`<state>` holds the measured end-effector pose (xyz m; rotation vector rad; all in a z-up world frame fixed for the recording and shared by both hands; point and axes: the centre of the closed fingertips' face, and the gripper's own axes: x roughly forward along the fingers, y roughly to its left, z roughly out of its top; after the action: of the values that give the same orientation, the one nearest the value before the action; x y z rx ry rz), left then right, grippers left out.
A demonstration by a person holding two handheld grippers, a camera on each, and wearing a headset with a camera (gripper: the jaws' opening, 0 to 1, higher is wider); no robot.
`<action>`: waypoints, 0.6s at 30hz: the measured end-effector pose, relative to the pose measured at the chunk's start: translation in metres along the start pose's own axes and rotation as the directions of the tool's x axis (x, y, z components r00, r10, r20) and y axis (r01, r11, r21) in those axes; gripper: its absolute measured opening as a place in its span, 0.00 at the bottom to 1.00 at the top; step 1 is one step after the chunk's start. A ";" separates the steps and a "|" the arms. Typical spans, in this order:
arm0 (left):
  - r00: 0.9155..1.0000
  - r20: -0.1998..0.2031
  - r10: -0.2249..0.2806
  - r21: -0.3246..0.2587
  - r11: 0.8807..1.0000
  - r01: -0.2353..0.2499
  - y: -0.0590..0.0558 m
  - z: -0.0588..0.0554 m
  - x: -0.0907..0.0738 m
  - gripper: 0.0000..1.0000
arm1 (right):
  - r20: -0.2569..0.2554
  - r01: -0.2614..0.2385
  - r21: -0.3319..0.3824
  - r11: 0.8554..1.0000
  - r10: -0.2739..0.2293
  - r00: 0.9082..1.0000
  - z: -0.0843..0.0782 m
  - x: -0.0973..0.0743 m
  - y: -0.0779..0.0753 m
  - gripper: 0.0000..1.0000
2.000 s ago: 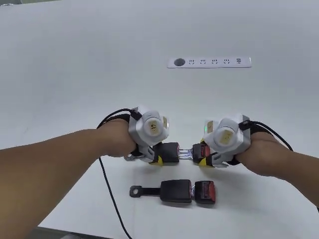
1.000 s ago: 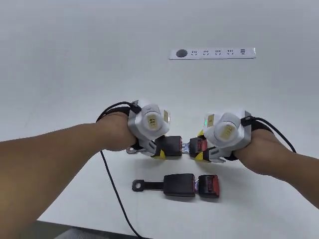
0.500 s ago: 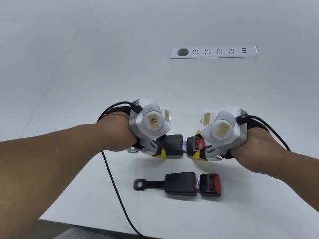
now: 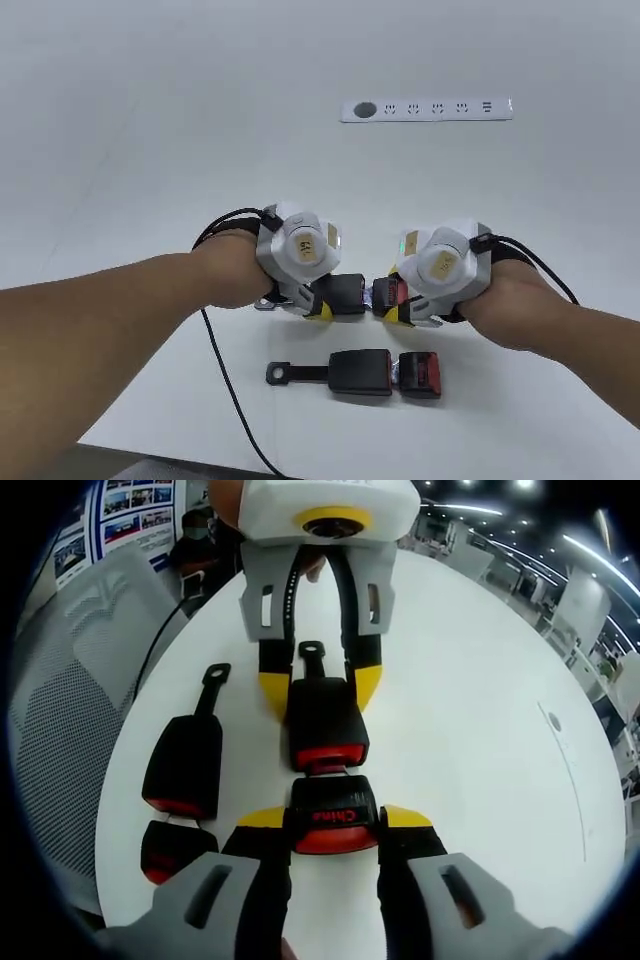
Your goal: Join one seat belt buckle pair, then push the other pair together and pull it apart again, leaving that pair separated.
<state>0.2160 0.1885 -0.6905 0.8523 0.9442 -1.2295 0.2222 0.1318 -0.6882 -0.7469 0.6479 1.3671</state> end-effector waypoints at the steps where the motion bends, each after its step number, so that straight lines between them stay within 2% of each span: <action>1: 1.000 0.001 0.000 -0.001 1.000 0.000 0.000 0.000 0.000 0.32 | -0.001 0.000 0.001 1.000 0.000 1.000 0.000 0.000 0.000 0.32; 9: 1.000 0.008 -0.008 -0.008 1.000 0.008 -0.001 0.000 0.000 0.32 | -0.003 0.003 0.002 1.000 -0.003 1.000 0.000 -0.001 0.001 0.32; 18: 1.000 0.013 -0.002 -0.015 1.000 0.002 -0.001 -0.001 0.000 0.32 | -0.019 0.012 0.009 1.000 -0.012 1.000 -0.009 -0.007 0.001 0.32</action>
<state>0.2150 0.1896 -0.6907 0.8311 0.9432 -1.2272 0.2206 0.1205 -0.6884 -0.7560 0.6637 1.3465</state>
